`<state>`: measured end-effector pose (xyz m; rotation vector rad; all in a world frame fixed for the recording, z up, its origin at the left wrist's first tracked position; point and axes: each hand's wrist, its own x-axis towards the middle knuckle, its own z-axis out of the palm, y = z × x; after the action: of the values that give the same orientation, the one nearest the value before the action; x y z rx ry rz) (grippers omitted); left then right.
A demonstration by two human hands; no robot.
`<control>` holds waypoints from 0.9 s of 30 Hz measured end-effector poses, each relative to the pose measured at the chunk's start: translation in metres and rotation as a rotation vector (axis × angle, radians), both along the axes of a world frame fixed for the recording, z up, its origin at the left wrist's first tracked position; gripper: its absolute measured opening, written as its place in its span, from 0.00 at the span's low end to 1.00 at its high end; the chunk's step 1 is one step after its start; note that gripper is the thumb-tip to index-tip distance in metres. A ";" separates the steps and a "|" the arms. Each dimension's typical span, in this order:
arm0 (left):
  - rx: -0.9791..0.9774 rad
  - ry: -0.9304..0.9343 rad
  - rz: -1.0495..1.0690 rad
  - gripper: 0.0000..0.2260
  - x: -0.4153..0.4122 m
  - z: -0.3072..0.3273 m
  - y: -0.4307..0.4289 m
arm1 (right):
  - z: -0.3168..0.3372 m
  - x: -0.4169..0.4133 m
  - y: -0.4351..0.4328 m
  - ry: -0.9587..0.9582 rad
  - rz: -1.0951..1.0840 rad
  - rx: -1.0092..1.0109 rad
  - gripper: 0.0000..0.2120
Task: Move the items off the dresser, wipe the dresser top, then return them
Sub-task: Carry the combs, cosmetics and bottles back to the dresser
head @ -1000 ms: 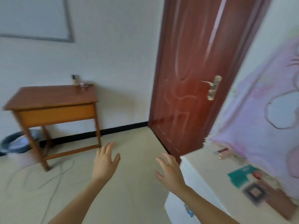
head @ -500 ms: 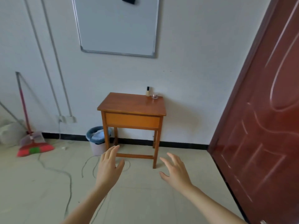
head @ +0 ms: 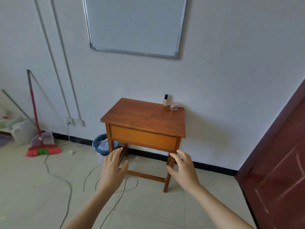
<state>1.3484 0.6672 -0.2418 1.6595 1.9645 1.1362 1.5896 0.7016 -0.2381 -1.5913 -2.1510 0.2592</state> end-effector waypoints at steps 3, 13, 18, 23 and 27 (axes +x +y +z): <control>-0.034 0.006 0.018 0.22 -0.008 -0.018 0.029 | -0.012 -0.008 0.039 -0.009 0.030 -0.038 0.24; -0.011 -0.040 0.023 0.22 -0.057 -0.016 0.215 | -0.009 -0.054 0.206 -0.051 0.005 -0.037 0.23; 0.010 -0.009 -0.104 0.22 -0.065 -0.007 0.306 | 0.007 -0.062 0.284 -0.057 -0.131 -0.028 0.22; -0.073 -0.033 -0.190 0.22 -0.057 -0.028 0.366 | -0.019 -0.056 0.319 -0.048 -0.215 -0.142 0.22; -0.141 -0.018 -0.250 0.22 -0.037 -0.048 0.405 | -0.034 -0.031 0.352 -0.037 -0.302 -0.200 0.23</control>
<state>1.3114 1.0719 -0.2901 1.7521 1.7241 0.8964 1.5585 1.0539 -0.2721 -2.0202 -1.9244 0.3589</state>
